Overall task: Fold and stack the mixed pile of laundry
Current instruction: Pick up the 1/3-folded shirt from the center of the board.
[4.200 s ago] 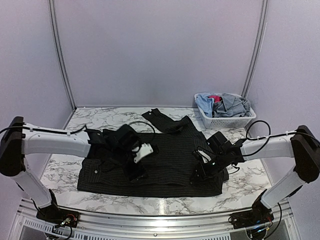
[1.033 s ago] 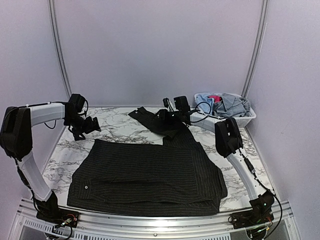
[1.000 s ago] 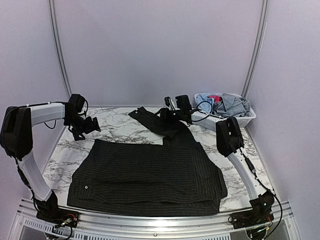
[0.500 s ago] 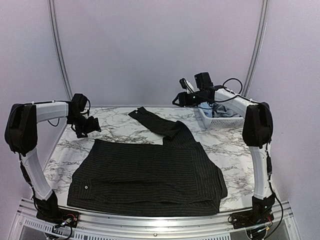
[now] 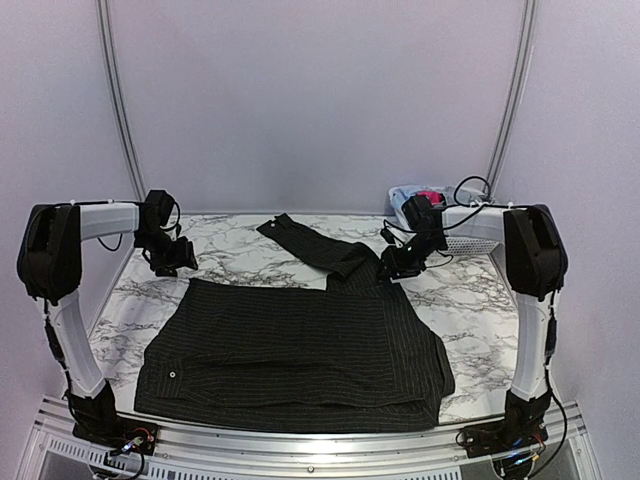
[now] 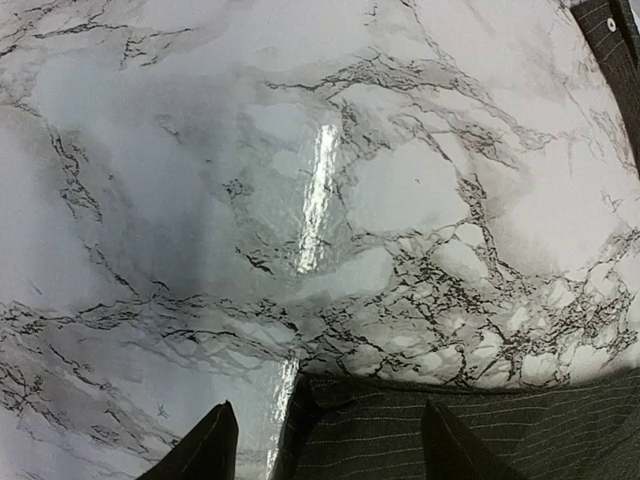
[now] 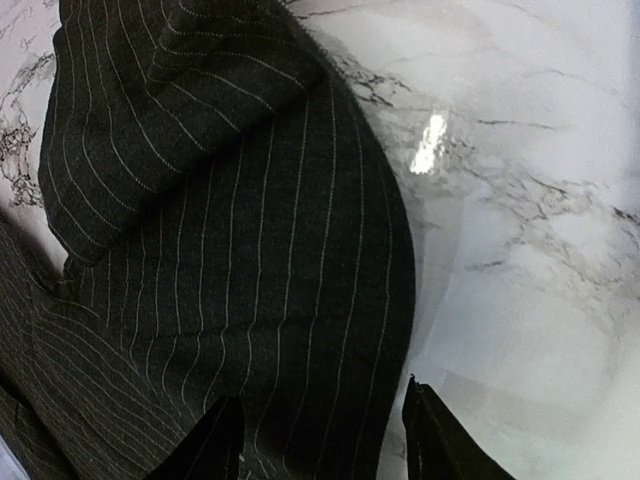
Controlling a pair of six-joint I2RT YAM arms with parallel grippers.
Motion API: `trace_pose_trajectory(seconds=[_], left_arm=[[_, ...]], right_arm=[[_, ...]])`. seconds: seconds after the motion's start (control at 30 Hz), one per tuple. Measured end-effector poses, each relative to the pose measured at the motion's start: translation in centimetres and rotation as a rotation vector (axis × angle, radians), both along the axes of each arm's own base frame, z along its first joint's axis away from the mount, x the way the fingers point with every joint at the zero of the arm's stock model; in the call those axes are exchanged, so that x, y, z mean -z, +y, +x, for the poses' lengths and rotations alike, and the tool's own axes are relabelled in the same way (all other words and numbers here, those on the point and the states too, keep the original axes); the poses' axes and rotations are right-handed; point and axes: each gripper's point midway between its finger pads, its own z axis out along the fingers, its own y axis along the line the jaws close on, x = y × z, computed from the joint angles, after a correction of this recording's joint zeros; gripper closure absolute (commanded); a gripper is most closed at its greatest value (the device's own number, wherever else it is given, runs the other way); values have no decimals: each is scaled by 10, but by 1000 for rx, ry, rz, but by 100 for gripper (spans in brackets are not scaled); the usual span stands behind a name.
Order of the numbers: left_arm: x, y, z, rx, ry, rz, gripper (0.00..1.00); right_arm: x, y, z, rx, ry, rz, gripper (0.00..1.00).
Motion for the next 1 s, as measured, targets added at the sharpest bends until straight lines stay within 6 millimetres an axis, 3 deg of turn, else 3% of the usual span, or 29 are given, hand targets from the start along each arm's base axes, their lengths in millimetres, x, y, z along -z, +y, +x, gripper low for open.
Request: trace_pose_trajectory(seconds=[0.23,0.43,0.57,0.77,1.0], left_arm=[[6,0,-1,6,17,-2,34],[11,-2,-2,29,25,-2,36],[13,-1,-2,49,24,6,38],[15,-3,1,81,12,7,41],[18,-9,4,126,-3,-9,50]], right_arm=[[-5,-12,-11,33,-5,-37,46],[-2,-9,0,45,-24,-26,49],[12,-2,13,36,-28,-22,62],[16,8,22,9,-38,0,98],[13,15,41,9,-61,3,100]])
